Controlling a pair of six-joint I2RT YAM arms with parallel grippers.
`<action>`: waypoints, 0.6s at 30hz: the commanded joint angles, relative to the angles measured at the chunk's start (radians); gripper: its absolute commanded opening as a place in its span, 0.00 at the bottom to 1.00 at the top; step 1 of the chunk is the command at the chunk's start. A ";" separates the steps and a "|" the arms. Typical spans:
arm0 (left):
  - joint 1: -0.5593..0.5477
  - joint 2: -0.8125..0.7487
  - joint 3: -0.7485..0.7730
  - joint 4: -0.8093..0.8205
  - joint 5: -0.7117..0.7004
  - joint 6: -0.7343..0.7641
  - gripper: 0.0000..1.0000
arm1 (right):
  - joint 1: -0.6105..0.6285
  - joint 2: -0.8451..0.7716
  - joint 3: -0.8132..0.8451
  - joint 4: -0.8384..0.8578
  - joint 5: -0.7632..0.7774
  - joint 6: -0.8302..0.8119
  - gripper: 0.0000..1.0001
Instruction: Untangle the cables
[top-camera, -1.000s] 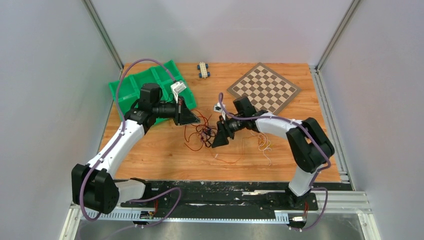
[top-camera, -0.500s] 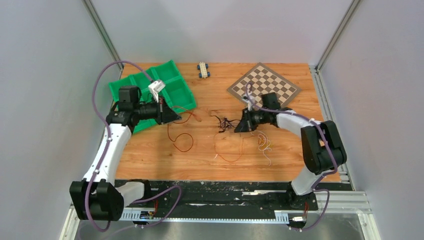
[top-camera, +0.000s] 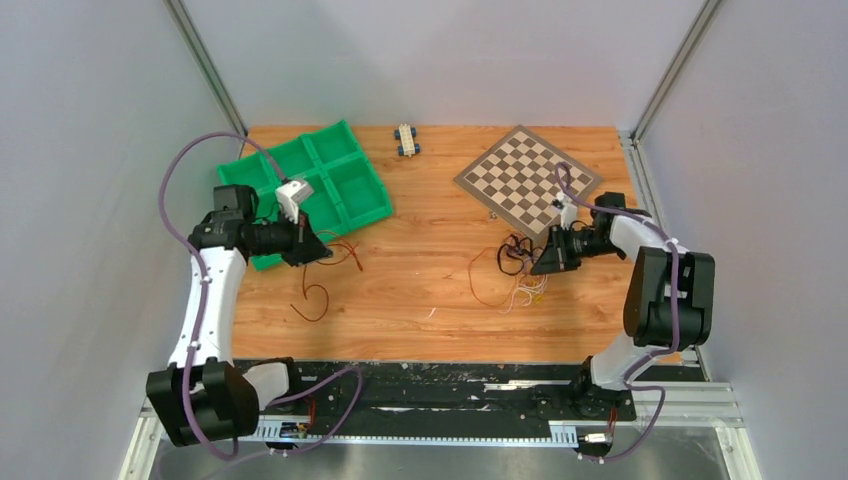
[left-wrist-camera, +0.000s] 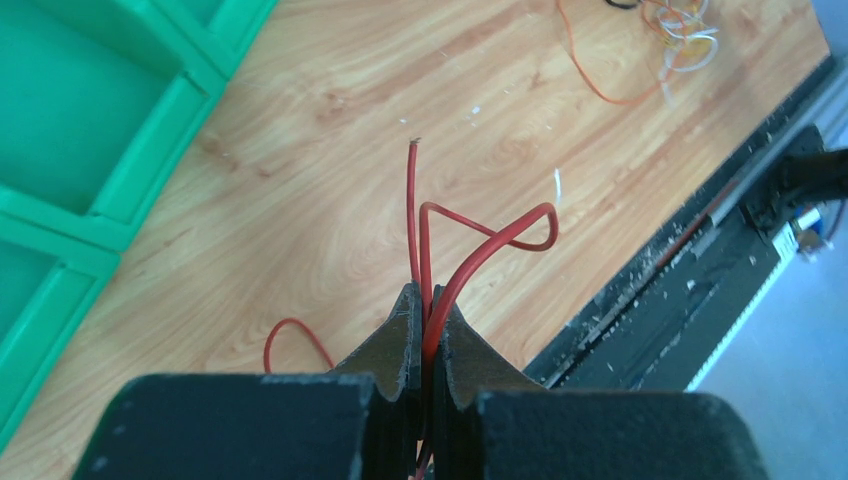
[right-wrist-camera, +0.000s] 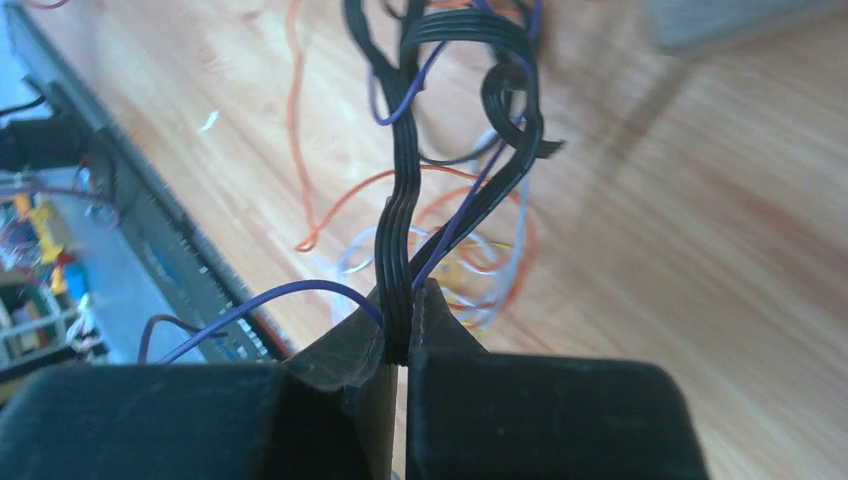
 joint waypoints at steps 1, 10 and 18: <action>-0.180 -0.066 0.022 0.109 0.070 -0.130 0.00 | 0.123 -0.042 0.088 -0.091 -0.170 -0.052 0.00; -0.389 0.013 0.033 0.370 -0.014 -0.307 0.27 | 0.351 -0.088 0.217 -0.060 -0.108 -0.014 0.88; -0.390 0.142 -0.066 0.138 -0.313 0.191 0.86 | 0.351 -0.103 0.164 -0.068 -0.026 -0.061 0.95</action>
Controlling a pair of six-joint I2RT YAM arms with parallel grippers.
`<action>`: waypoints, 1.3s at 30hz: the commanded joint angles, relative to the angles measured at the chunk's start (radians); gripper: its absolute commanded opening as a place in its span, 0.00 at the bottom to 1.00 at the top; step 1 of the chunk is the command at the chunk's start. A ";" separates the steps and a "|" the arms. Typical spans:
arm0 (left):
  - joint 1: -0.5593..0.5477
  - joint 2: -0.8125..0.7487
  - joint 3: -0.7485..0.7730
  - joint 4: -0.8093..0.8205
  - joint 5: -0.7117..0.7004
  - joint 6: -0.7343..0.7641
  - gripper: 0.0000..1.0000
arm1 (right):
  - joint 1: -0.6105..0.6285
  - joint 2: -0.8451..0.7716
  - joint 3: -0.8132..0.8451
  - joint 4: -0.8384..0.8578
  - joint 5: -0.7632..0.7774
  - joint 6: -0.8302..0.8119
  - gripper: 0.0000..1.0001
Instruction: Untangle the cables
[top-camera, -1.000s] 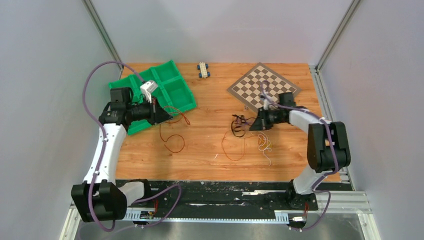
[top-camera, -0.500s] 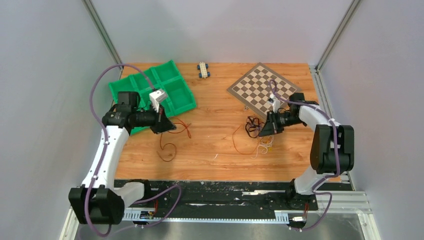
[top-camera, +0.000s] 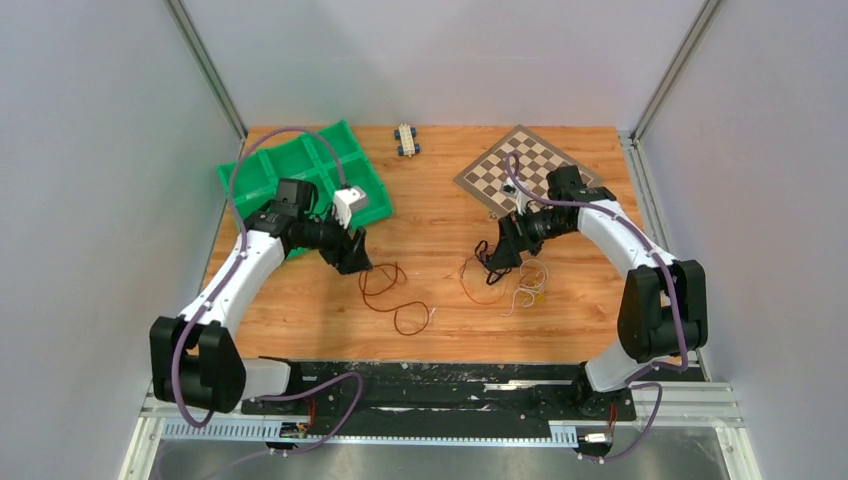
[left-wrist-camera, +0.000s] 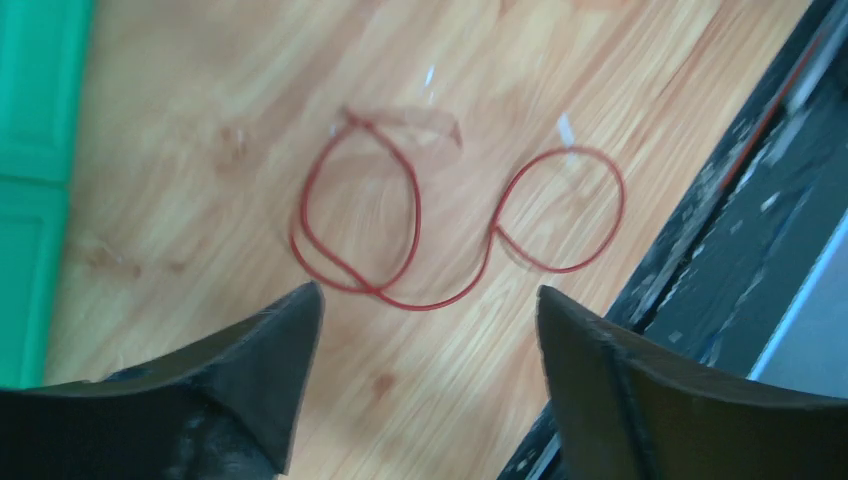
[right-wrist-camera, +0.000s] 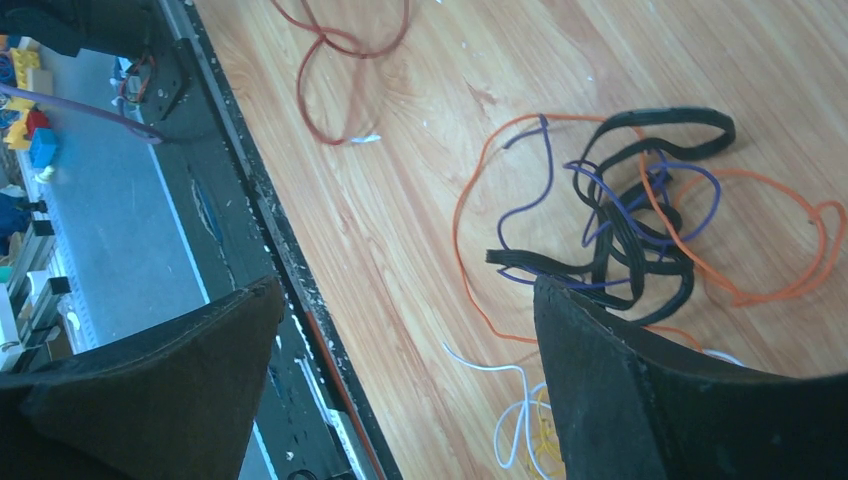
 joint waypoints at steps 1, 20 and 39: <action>-0.002 -0.011 -0.058 -0.106 -0.142 0.260 0.96 | -0.001 -0.036 -0.033 0.006 0.032 -0.046 0.96; -0.339 0.156 -0.119 0.339 -0.554 0.504 1.00 | -0.002 0.018 -0.054 0.012 0.012 -0.040 0.96; -0.370 0.352 -0.179 0.236 -0.534 0.556 0.52 | -0.006 0.018 -0.079 0.011 0.040 -0.066 0.91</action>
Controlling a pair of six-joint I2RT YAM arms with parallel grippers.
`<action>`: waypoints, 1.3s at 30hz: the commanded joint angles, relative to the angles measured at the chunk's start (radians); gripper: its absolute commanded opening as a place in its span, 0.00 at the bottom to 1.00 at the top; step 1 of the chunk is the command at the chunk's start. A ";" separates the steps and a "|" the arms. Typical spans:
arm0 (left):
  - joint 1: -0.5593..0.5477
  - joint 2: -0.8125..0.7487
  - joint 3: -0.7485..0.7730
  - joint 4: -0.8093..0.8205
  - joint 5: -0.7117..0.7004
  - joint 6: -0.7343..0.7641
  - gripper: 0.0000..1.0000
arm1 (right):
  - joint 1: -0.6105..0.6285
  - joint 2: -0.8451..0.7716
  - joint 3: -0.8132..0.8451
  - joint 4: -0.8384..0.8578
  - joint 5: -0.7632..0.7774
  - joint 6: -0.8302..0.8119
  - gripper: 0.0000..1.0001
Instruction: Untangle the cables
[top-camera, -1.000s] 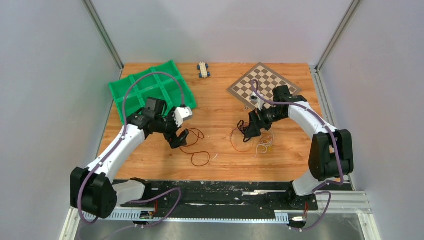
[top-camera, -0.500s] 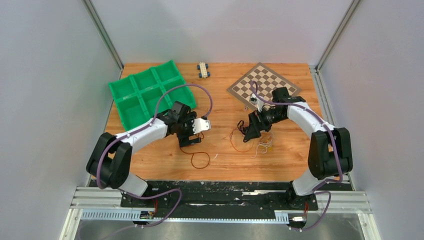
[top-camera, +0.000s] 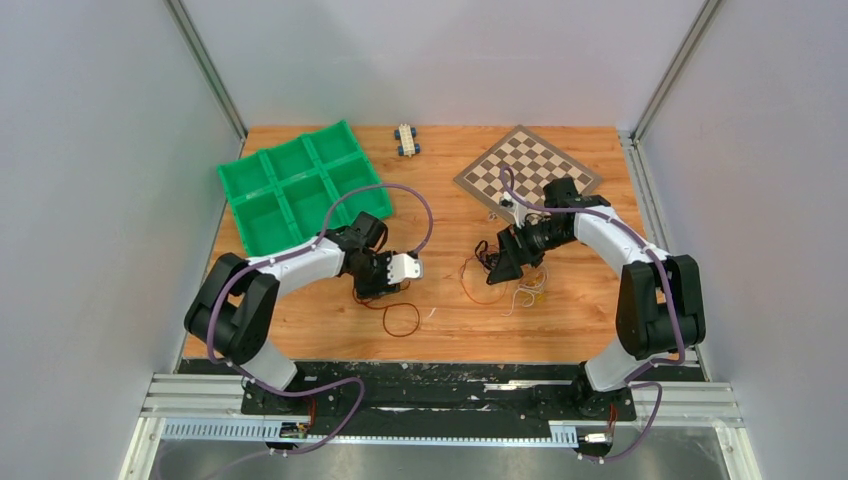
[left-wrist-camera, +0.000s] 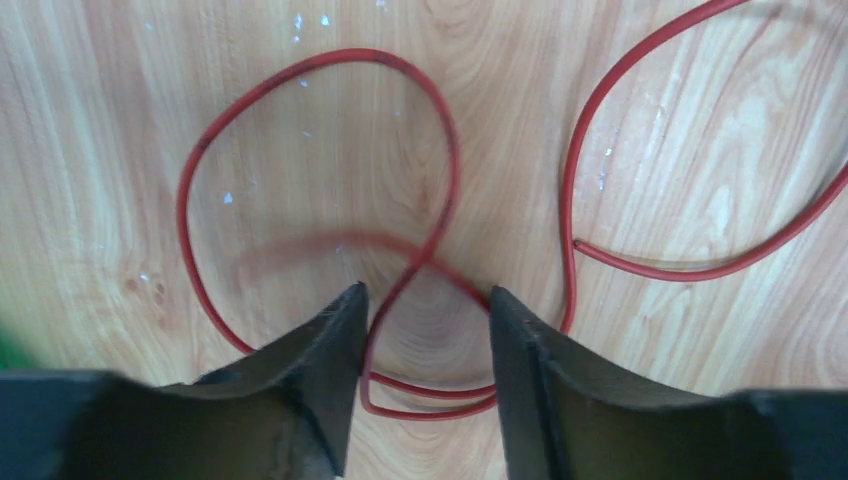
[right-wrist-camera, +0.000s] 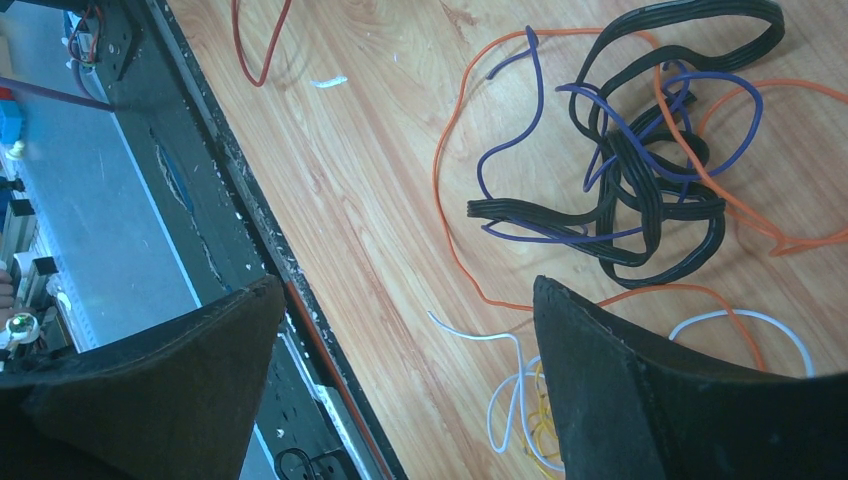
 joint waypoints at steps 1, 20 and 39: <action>-0.007 0.056 -0.029 0.086 -0.117 -0.003 0.45 | -0.006 -0.001 0.002 0.014 -0.010 -0.029 0.91; 0.197 -0.455 0.349 -0.324 0.171 -0.350 0.00 | -0.017 -0.103 0.054 -0.030 0.039 -0.016 0.91; 0.577 -0.154 1.122 -0.251 0.142 -0.592 0.00 | -0.026 -0.111 0.085 -0.055 0.034 -0.012 0.92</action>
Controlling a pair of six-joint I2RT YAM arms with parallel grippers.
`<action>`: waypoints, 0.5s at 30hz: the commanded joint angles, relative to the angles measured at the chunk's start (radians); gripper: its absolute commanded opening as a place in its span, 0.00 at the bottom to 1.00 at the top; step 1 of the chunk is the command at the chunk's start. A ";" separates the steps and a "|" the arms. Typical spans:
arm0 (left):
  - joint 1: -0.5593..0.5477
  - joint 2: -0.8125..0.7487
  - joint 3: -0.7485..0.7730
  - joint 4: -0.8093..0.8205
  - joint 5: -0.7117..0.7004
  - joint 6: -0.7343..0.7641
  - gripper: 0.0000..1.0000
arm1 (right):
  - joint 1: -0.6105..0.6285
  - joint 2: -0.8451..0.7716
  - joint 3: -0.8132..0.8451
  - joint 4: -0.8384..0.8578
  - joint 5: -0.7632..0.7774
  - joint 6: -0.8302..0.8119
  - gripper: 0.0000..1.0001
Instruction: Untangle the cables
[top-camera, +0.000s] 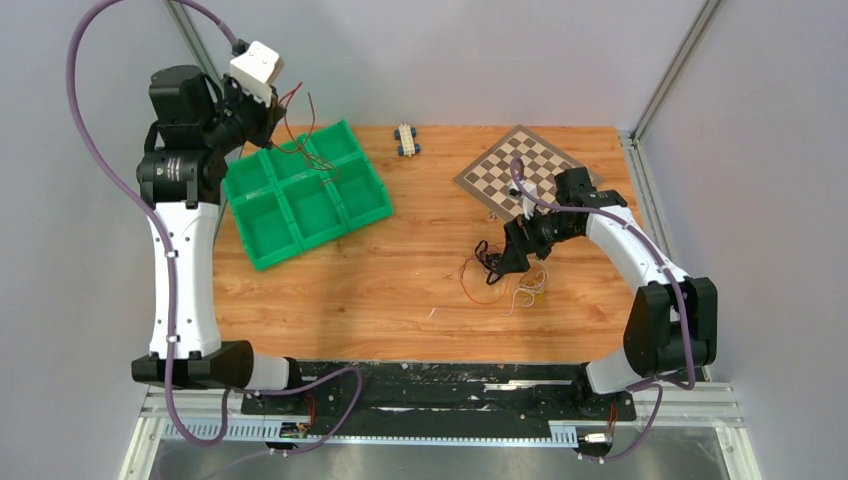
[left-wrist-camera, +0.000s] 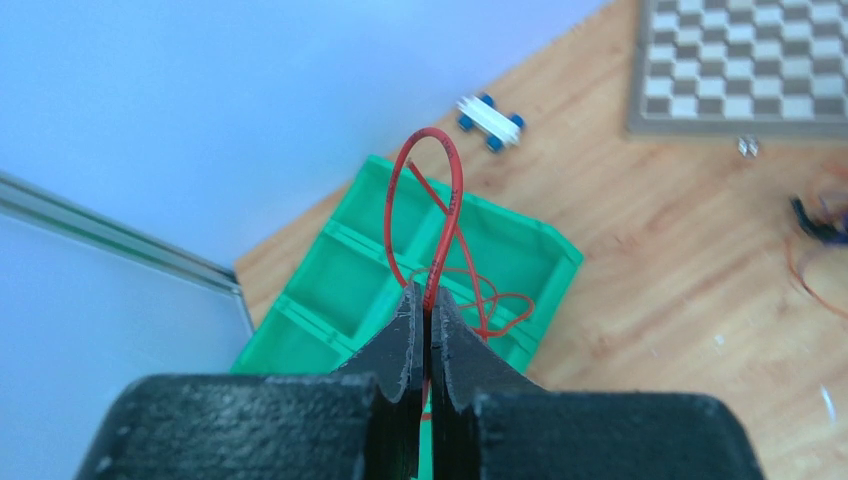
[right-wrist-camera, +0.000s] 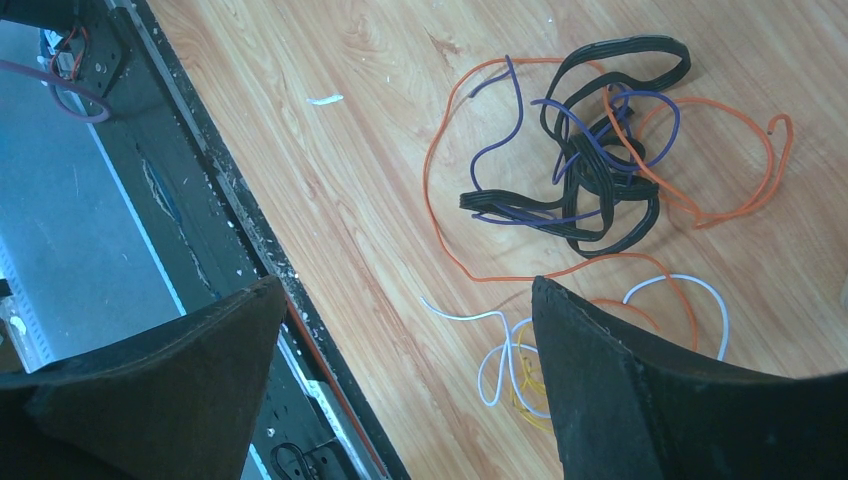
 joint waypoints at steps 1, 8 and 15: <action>0.023 0.074 0.076 0.041 0.013 -0.076 0.00 | -0.005 -0.003 0.031 -0.002 -0.009 -0.012 0.92; 0.029 0.148 0.046 0.110 -0.013 -0.109 0.00 | -0.011 0.006 0.017 -0.001 -0.009 -0.028 0.92; 0.030 0.185 -0.030 0.196 0.053 -0.159 0.00 | -0.013 0.049 0.029 -0.001 -0.023 -0.026 0.91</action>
